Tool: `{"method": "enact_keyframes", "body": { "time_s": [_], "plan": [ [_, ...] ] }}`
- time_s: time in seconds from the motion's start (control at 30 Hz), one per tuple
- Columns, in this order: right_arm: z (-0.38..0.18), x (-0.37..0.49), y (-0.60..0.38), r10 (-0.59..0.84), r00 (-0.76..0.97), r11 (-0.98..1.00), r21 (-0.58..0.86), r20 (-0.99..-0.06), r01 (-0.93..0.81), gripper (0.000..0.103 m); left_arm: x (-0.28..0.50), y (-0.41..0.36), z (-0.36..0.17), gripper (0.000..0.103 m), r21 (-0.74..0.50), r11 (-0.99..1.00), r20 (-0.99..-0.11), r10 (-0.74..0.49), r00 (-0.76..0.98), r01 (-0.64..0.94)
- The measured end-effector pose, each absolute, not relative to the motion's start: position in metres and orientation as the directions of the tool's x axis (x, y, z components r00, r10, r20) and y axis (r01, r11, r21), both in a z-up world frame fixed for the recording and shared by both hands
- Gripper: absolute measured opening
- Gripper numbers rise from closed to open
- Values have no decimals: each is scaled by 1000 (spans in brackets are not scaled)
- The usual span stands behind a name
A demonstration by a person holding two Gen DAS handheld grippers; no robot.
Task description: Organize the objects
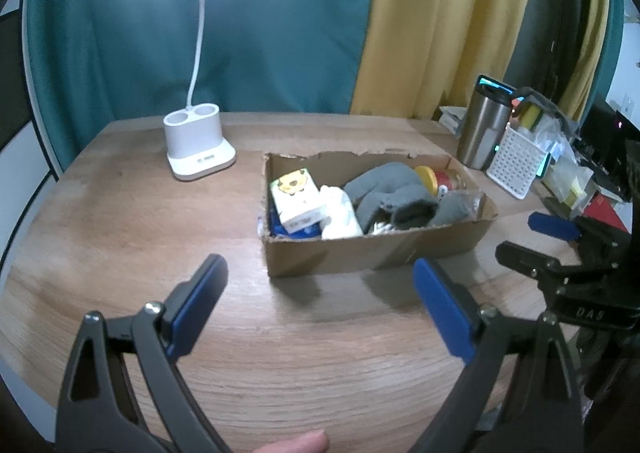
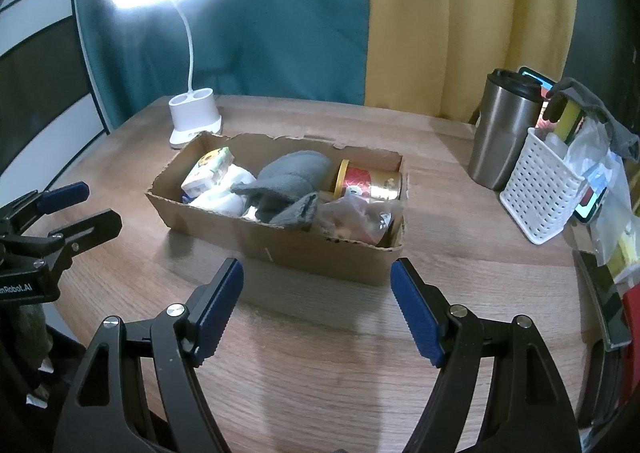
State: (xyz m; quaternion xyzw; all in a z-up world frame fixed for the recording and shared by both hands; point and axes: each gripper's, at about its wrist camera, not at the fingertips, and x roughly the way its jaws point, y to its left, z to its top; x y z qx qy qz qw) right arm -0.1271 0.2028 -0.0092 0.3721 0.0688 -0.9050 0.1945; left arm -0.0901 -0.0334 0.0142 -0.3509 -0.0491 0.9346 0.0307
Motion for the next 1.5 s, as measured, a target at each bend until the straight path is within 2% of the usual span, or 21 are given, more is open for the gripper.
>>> {"method": "enact_keyframes", "body": {
  "time_s": [1.5],
  "plan": [
    [-7,-132,204,-291,-653,-918,12,-699,397,79,-94,-31,17,96,-120,-992,-654,99,-750,-26]
  ]
}}
